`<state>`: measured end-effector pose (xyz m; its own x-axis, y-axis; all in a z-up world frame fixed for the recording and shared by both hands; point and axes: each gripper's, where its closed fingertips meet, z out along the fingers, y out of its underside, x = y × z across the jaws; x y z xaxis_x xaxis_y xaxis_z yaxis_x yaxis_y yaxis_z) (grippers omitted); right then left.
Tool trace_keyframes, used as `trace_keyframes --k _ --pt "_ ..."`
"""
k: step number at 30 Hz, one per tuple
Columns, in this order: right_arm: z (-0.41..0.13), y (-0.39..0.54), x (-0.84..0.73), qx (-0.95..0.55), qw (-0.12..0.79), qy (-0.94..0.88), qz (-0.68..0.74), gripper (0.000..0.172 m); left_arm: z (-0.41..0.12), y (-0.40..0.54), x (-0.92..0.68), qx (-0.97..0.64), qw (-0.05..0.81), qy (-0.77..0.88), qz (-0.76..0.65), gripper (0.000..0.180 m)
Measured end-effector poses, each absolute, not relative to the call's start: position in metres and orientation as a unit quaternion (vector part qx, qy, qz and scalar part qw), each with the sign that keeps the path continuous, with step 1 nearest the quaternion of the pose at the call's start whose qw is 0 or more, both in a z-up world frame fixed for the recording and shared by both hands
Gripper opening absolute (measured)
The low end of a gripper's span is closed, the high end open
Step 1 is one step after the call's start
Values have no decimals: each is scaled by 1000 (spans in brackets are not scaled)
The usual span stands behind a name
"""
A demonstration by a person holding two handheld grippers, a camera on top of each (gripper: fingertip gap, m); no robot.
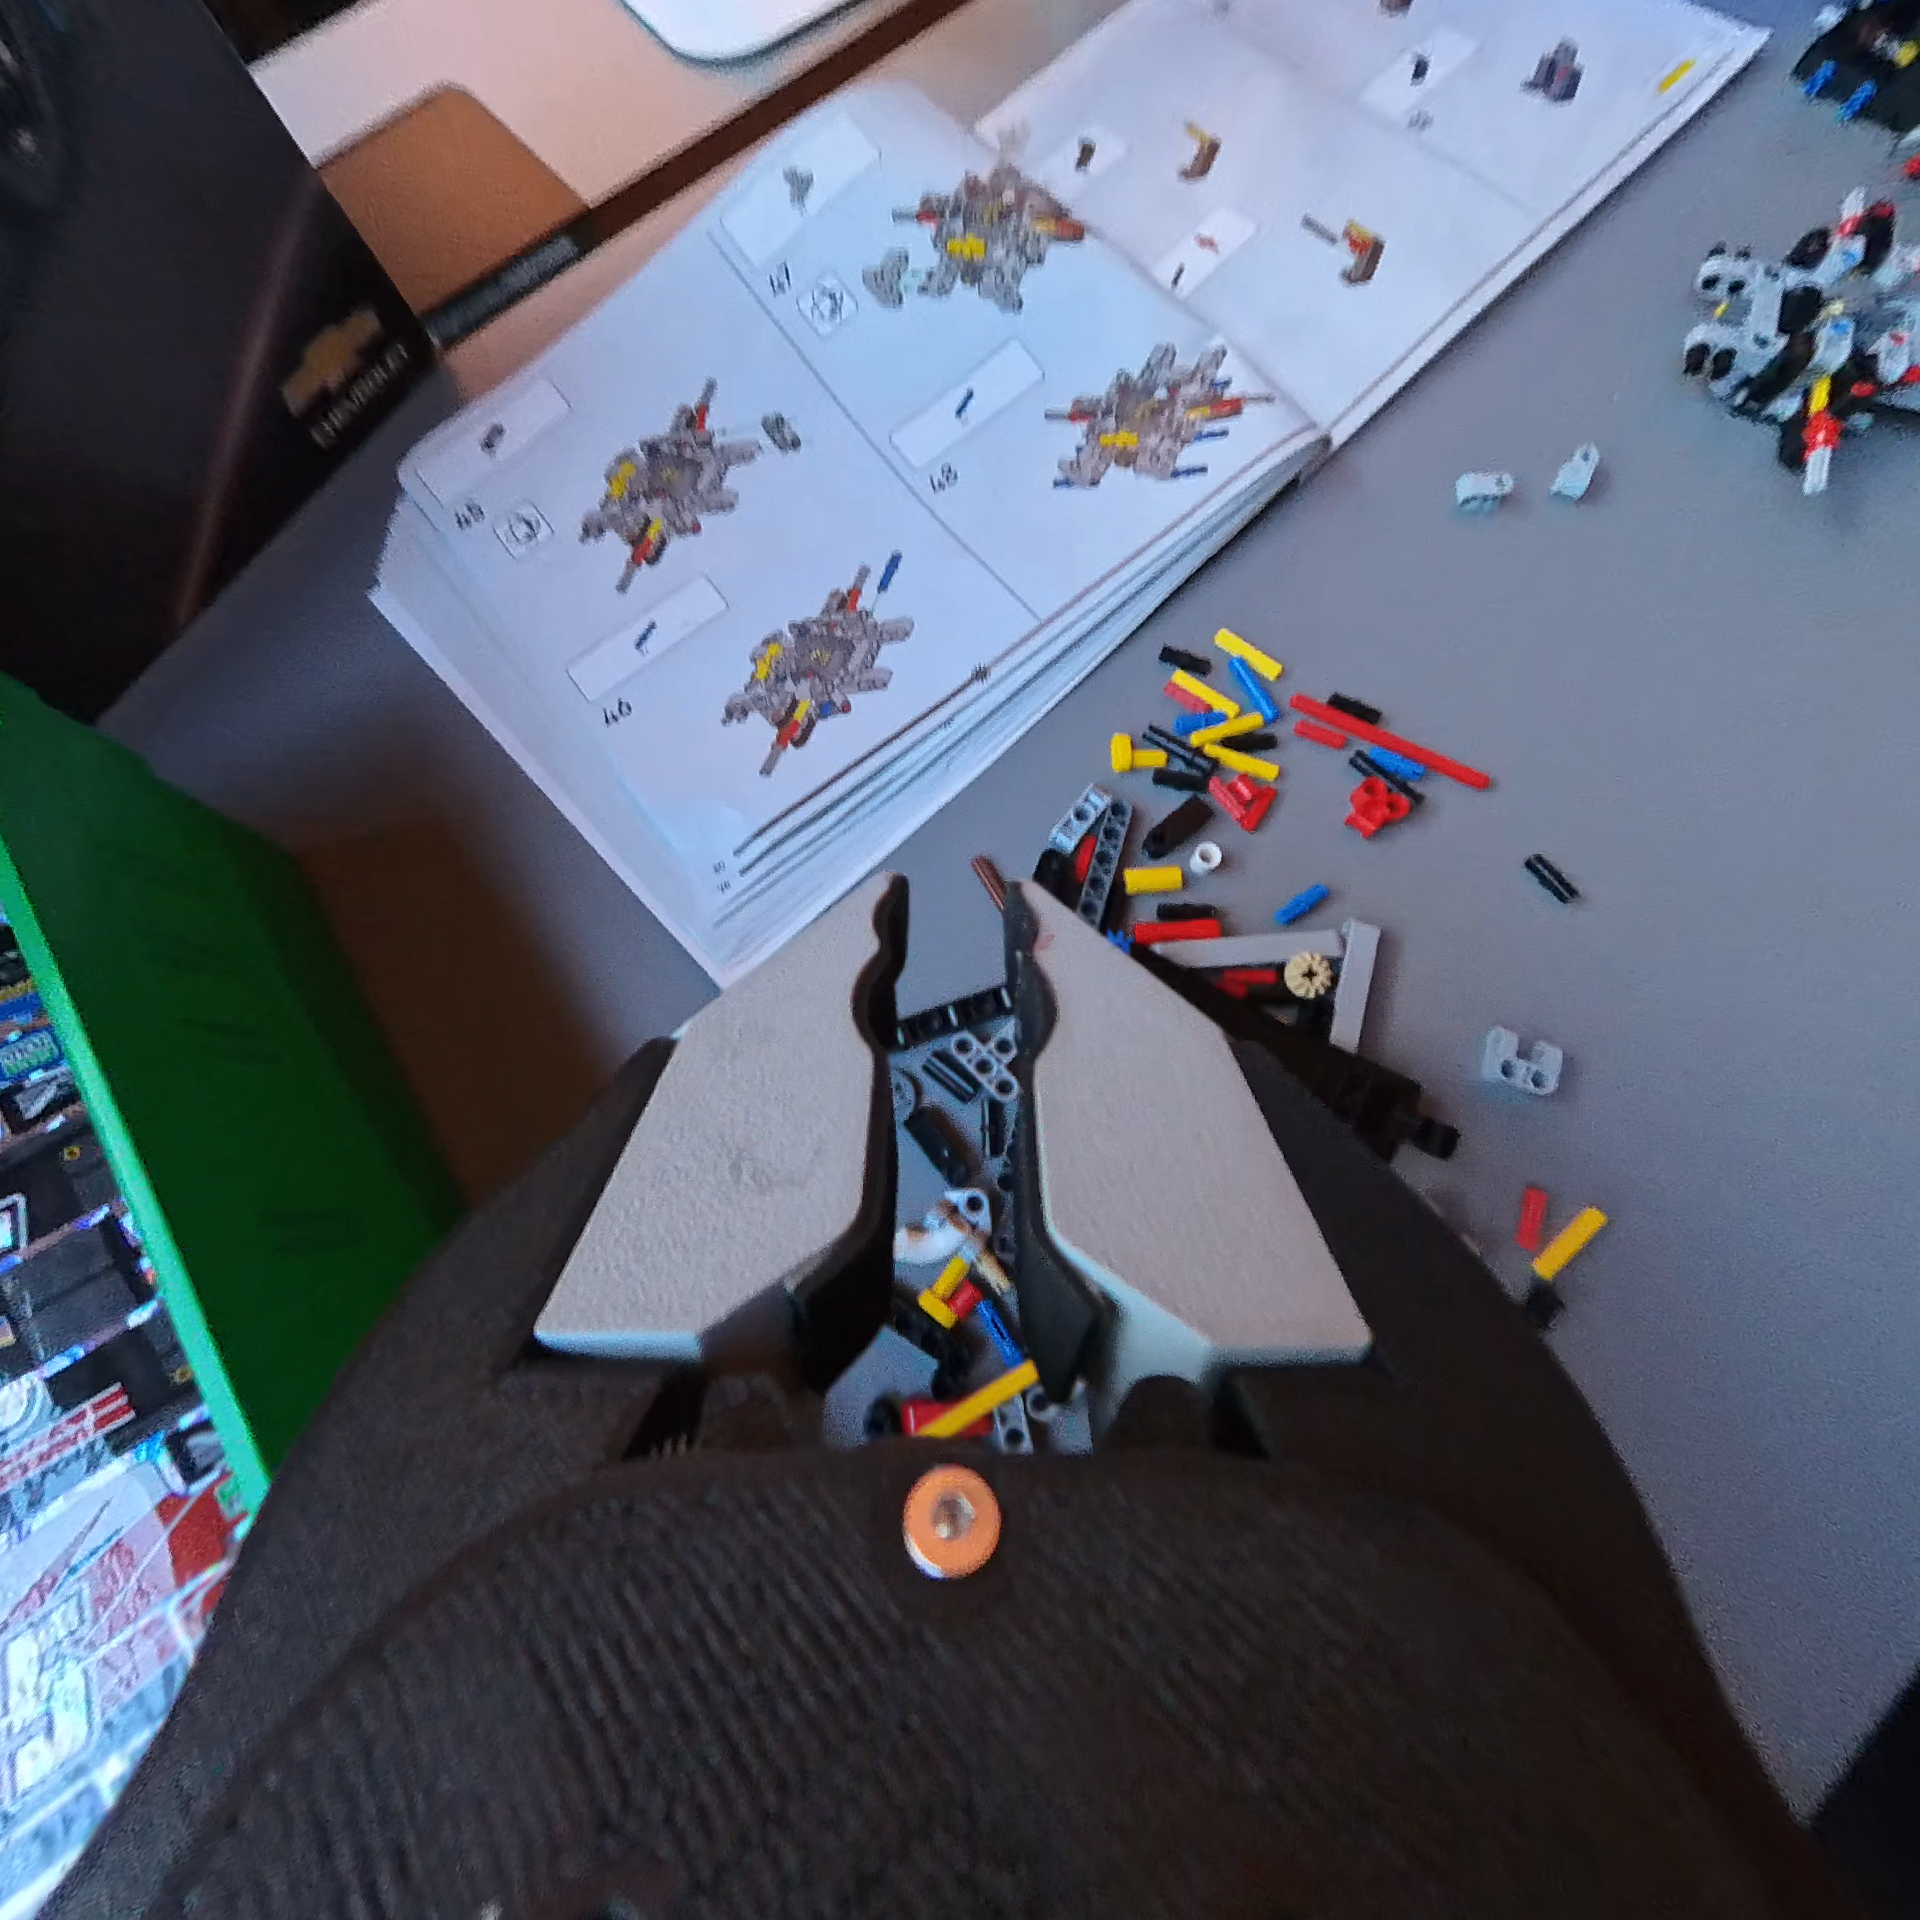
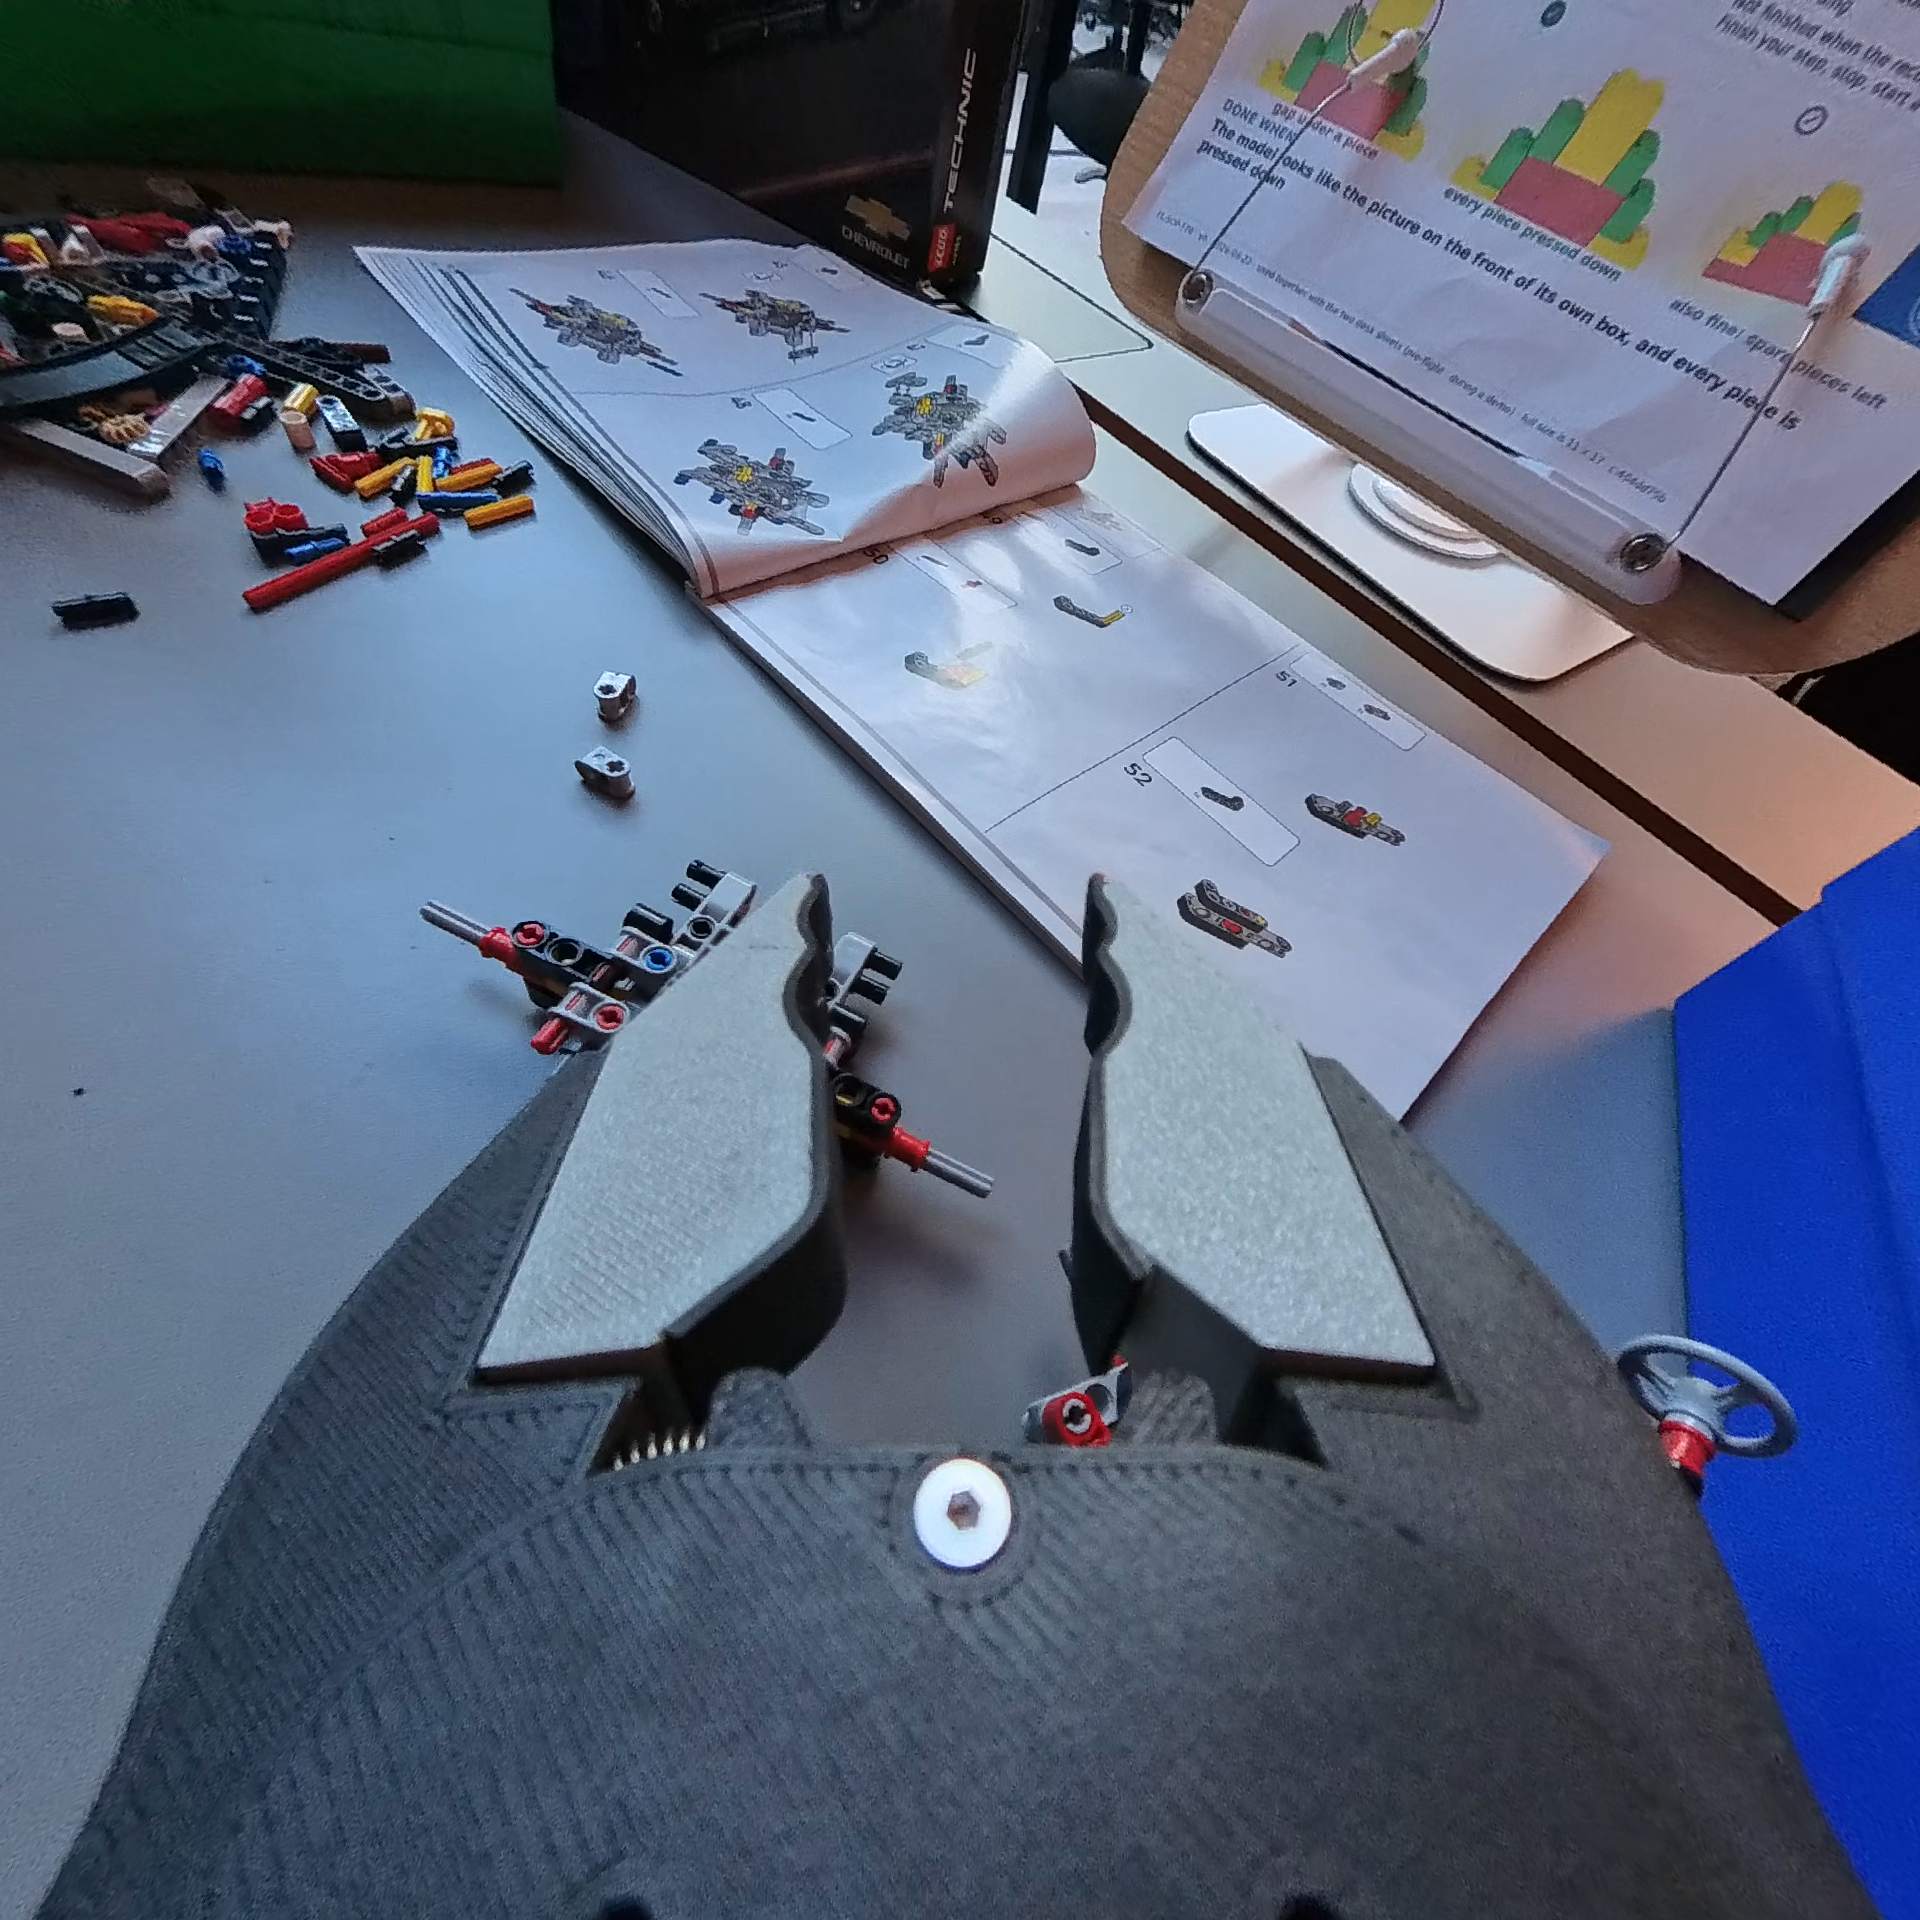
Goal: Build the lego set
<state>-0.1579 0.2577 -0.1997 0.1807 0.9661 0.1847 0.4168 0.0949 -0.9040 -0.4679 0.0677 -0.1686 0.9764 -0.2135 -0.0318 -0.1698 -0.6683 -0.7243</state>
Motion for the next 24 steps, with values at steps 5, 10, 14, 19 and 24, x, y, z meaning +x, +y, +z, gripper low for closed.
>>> trace_keyframes --k 5,10,14,19,24 --pt "-203 261 -157 -612 473 -570 277 45 -159 89 -462 -879 458 133 -23 15" --pt "-205 267 -155 -620 478 -565 260 42 -153 115 -459 -847 509 151 -35 14" --pt "-205 274 -151 -627 487 -555 246 41 -158 122 -467 -826 545 137 -42 13" --pt "-203 280 -152 -629 494 -550 238 39 -177 112 -482 -855 501 128 -22 11" --pt "-187 277 -159 -616 522 -539 240 34 -154 103 -481 -842 527 118 -16 12"
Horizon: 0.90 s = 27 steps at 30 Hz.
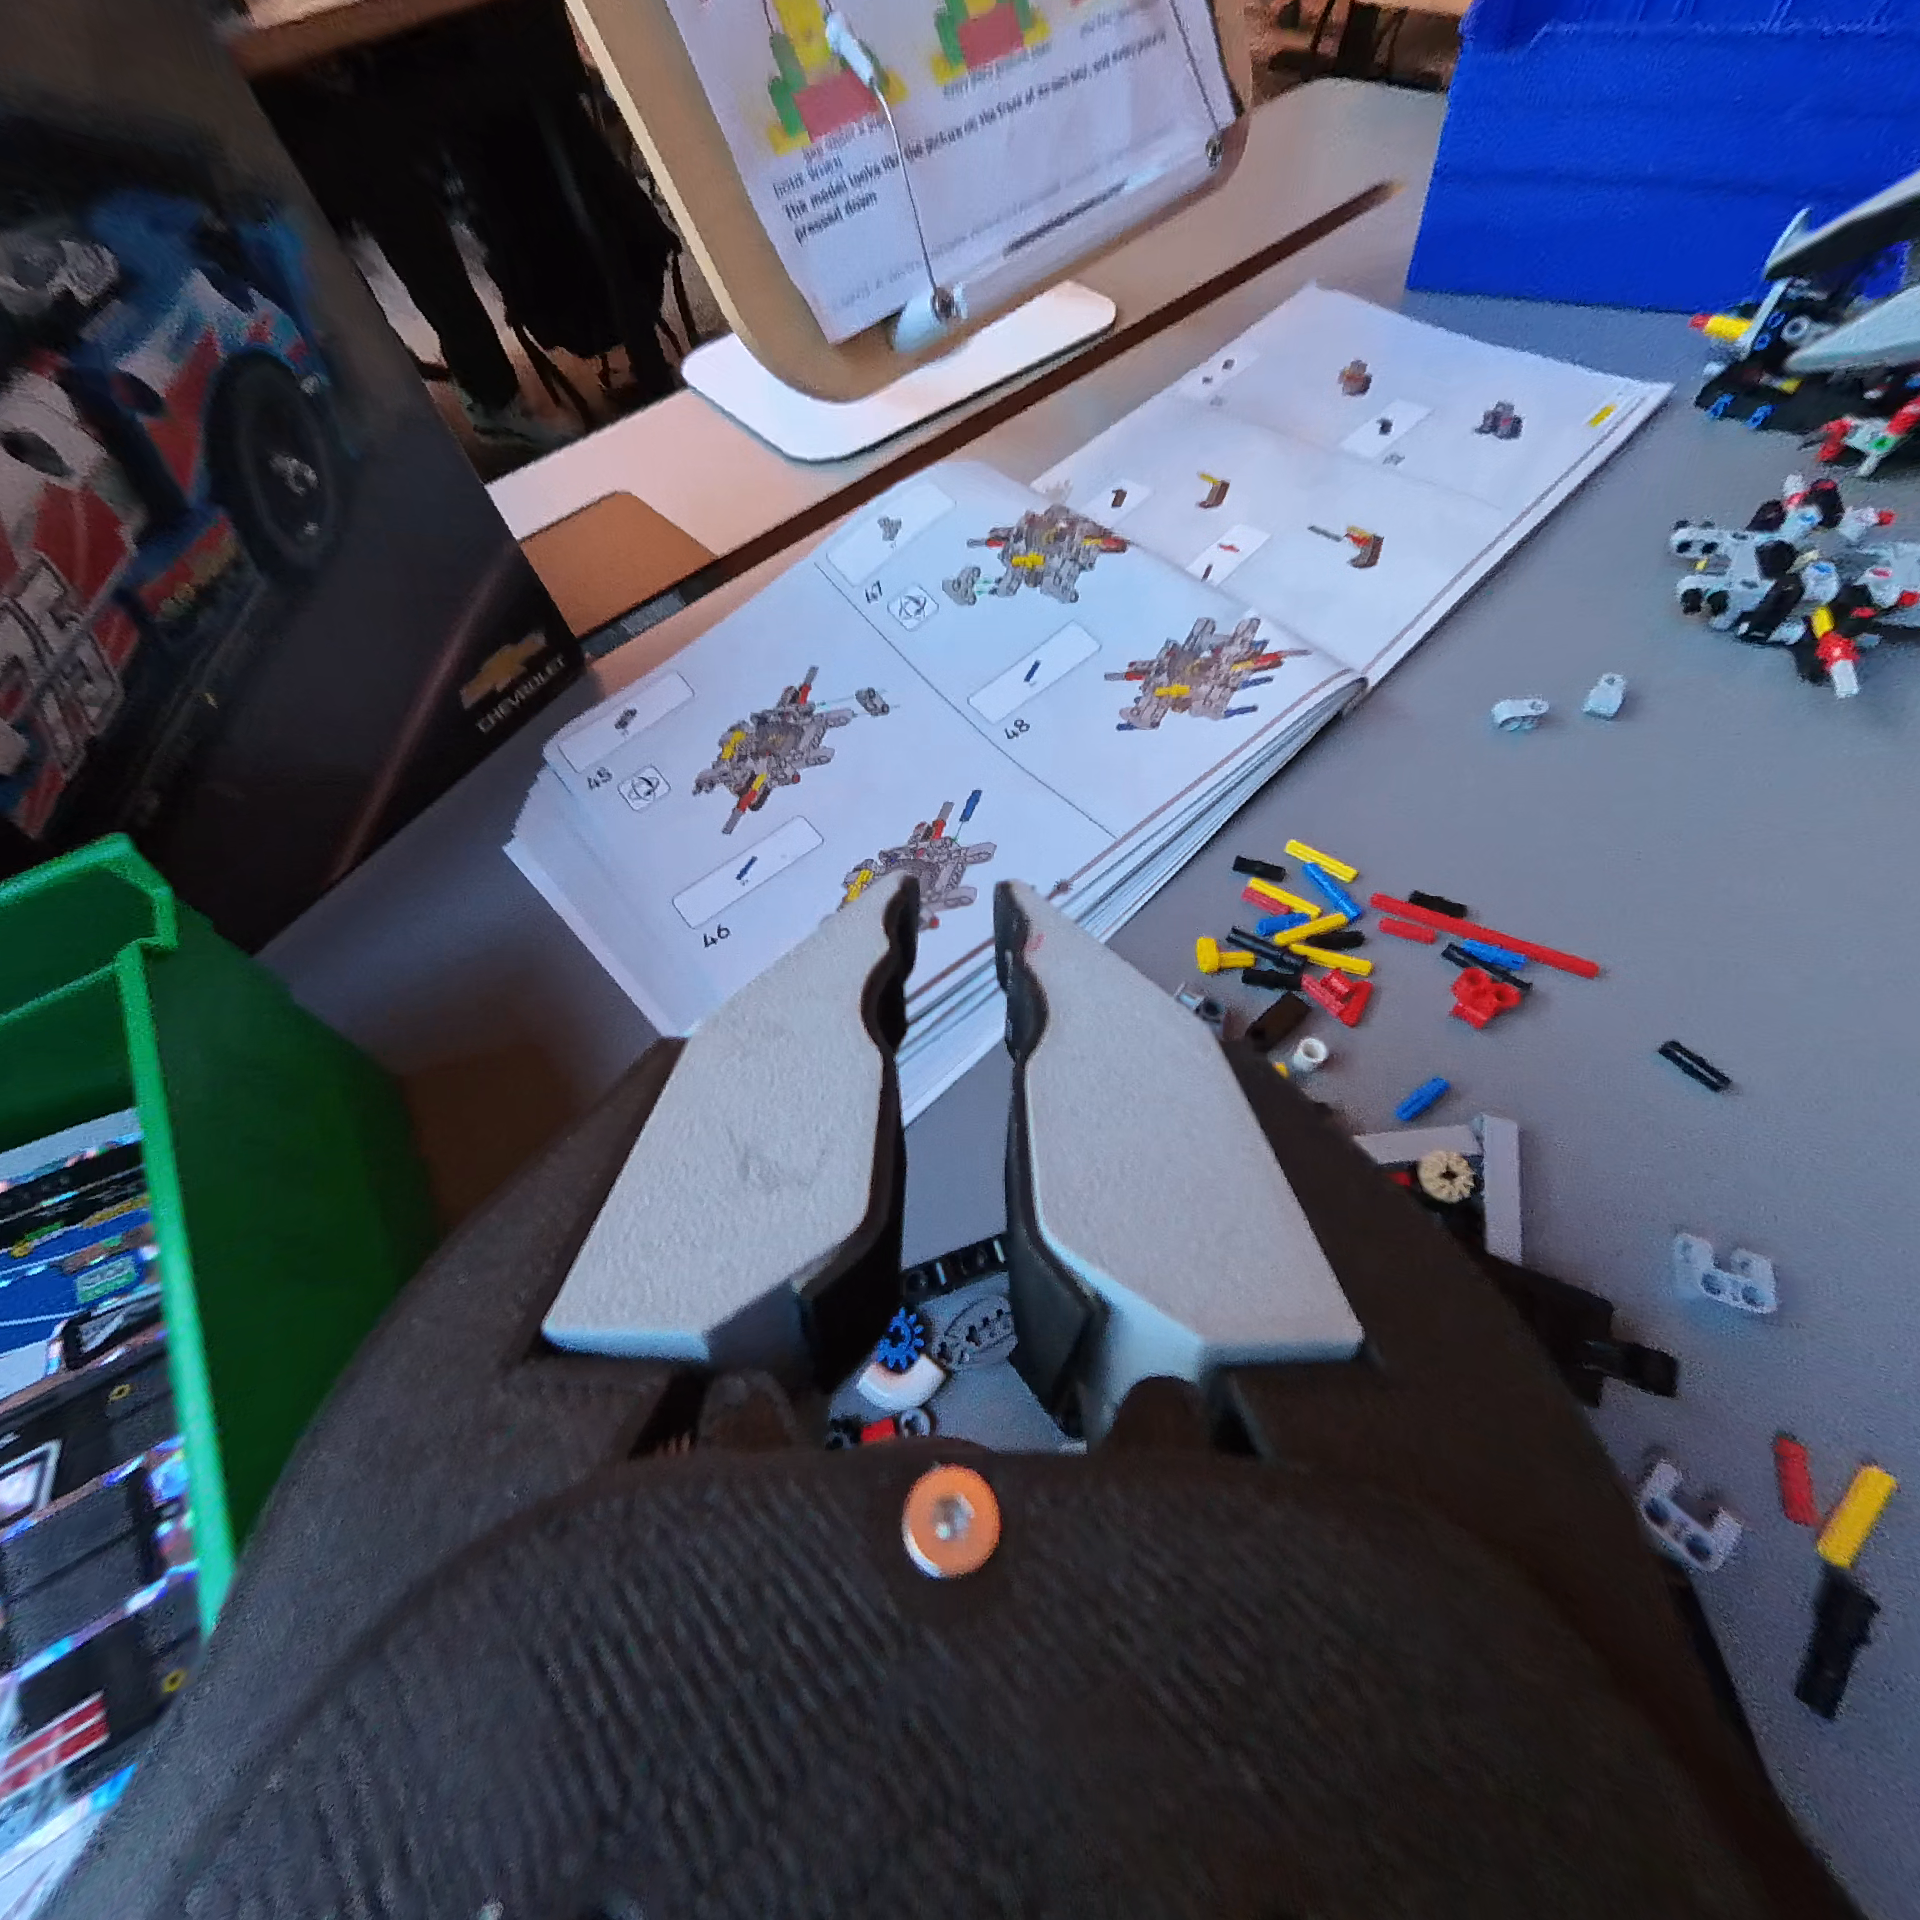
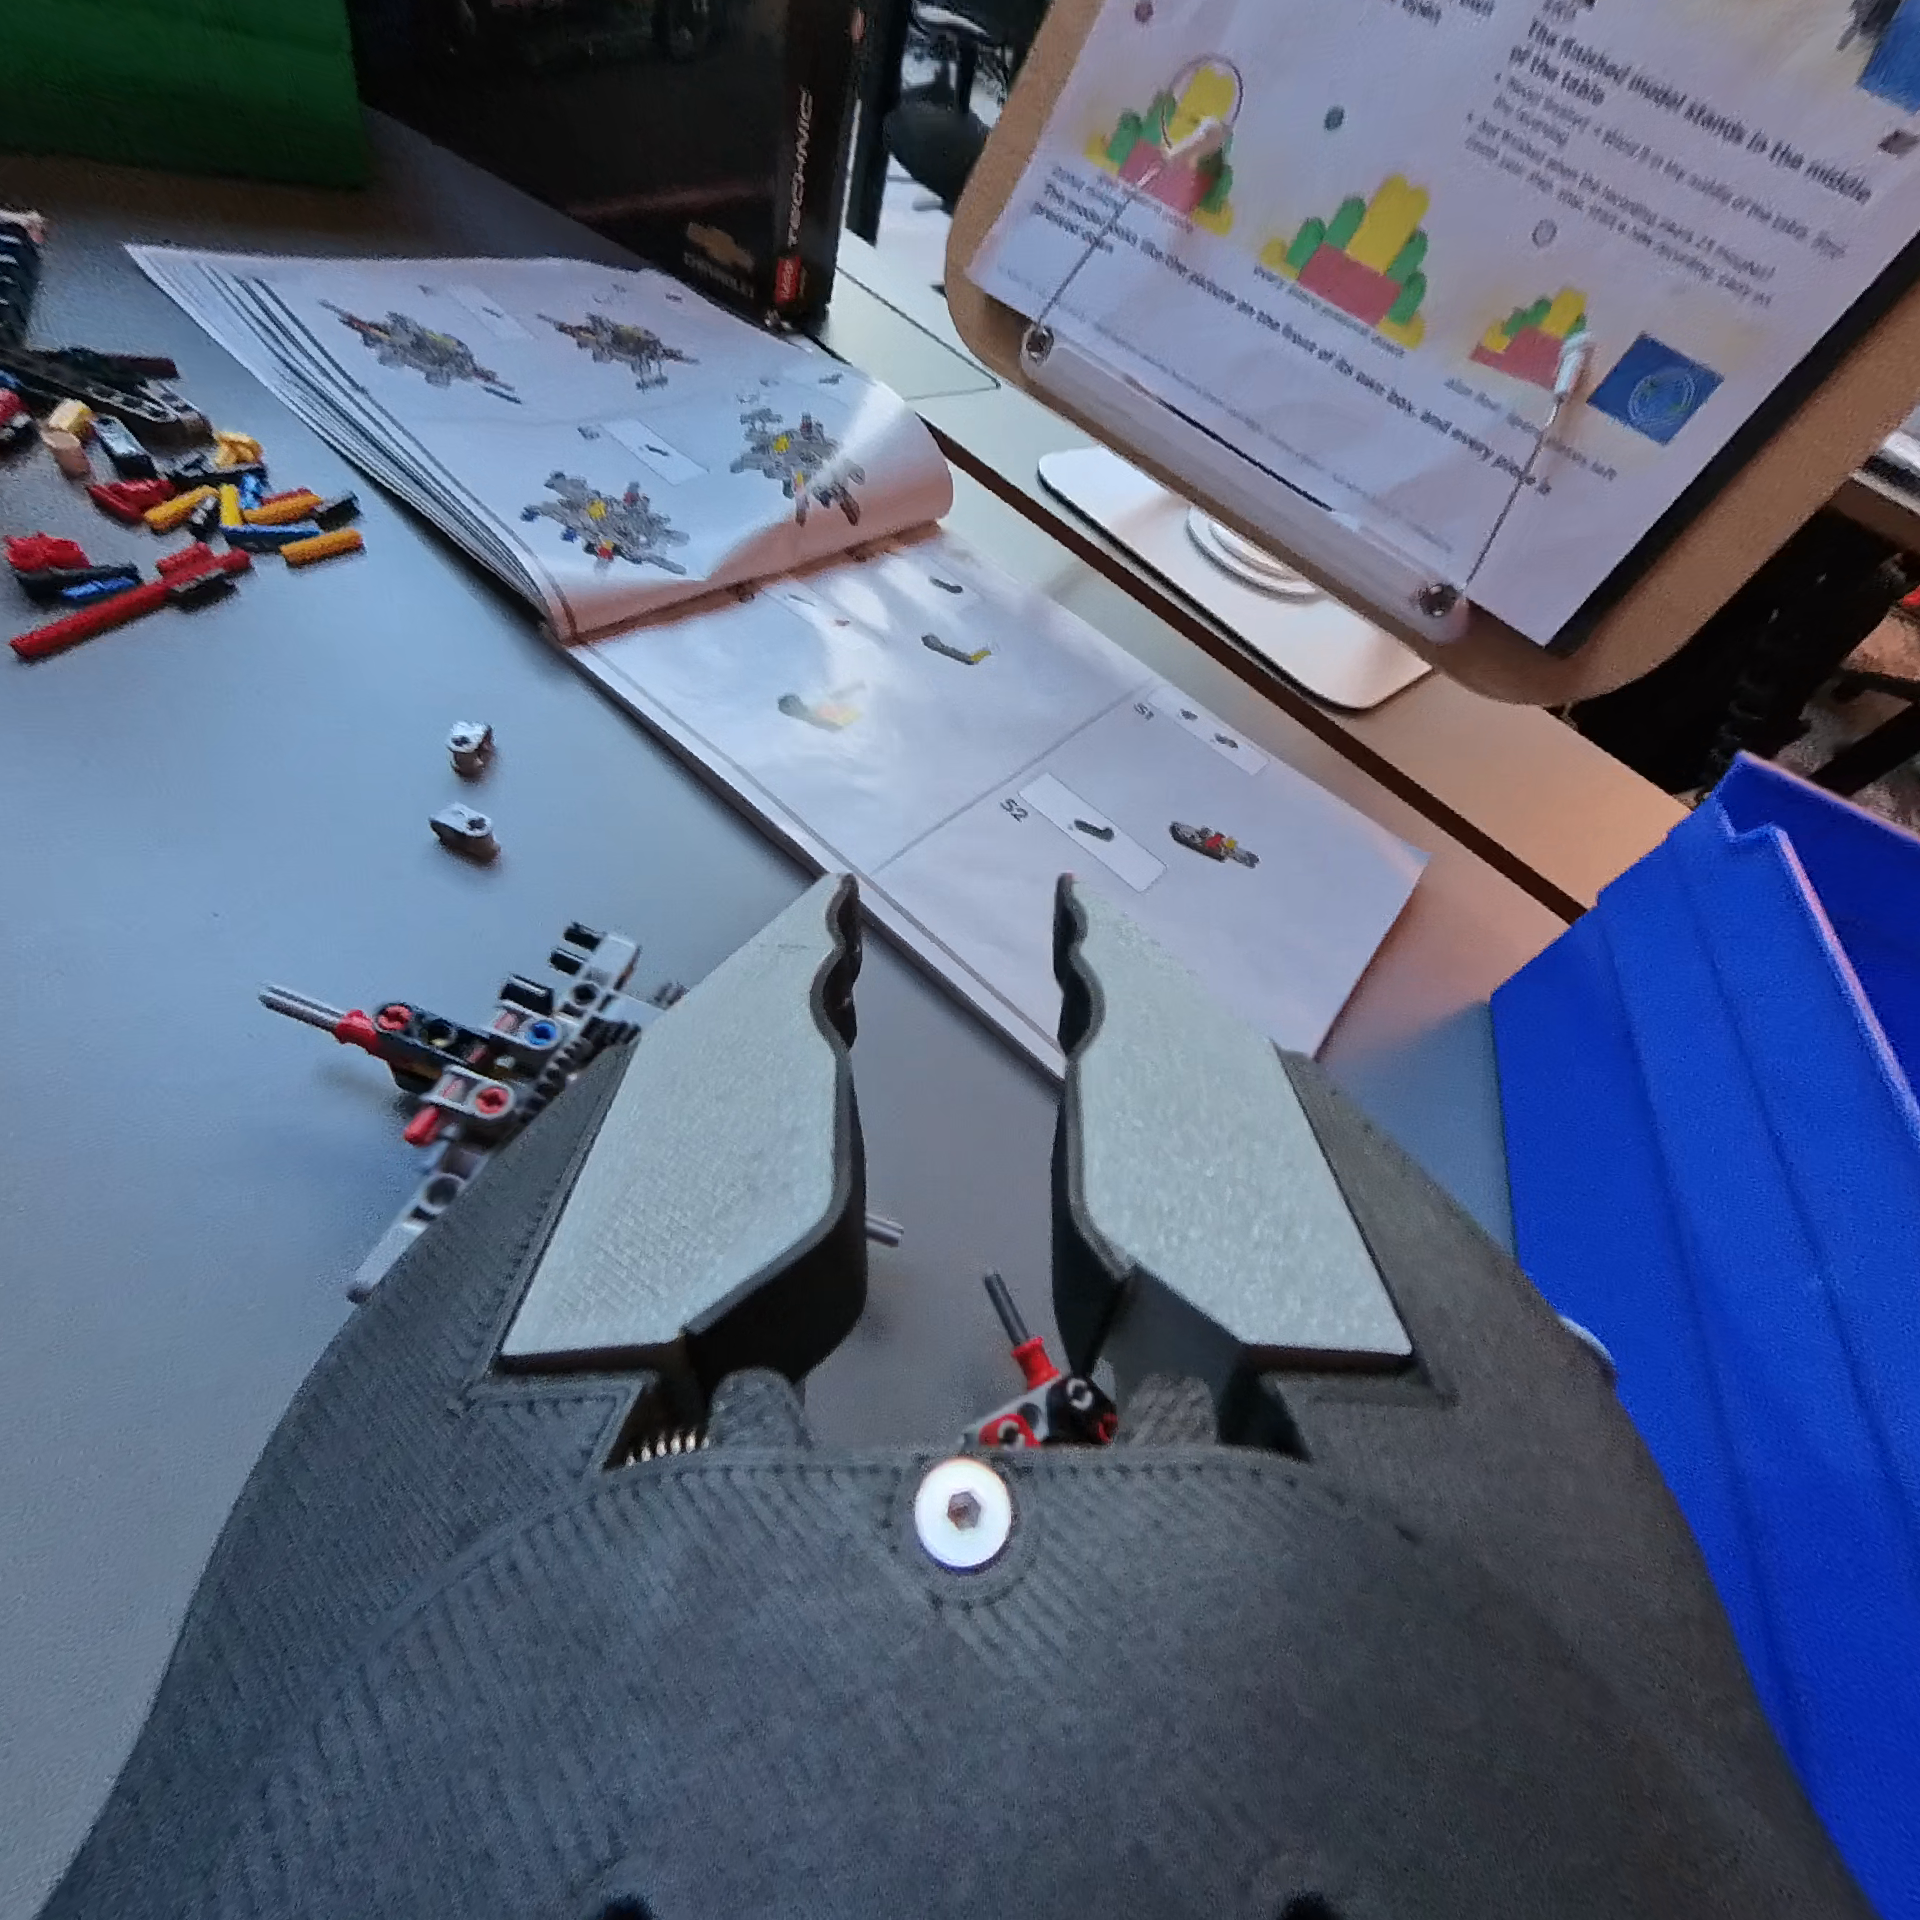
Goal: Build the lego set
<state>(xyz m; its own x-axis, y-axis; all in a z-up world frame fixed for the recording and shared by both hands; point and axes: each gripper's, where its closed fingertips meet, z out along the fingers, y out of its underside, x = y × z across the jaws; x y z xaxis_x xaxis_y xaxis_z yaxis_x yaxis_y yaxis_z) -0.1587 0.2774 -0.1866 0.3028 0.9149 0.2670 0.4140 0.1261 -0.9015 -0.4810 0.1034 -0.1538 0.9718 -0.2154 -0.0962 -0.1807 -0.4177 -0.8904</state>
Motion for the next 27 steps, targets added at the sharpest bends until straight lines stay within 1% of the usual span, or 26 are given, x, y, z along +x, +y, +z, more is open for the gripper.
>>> trace_keyframes --k 4,8,14,27 --pt "-179 266 -171 -602 528 -543 252 33 -141 96 -487 -834 541 104 -9 13" --pt "-180 258 -179 -595 526 -553 251 29 -131 92 -490 -825 559 86 -23 13" --pt "-186 255 -181 -593 519 -565 244 27 -129 87 -499 -823 563 73 -22 12" --pt "-187 260 -178 -604 507 -552 271 25 -140 88 -504 -836 544 75 -10 13"
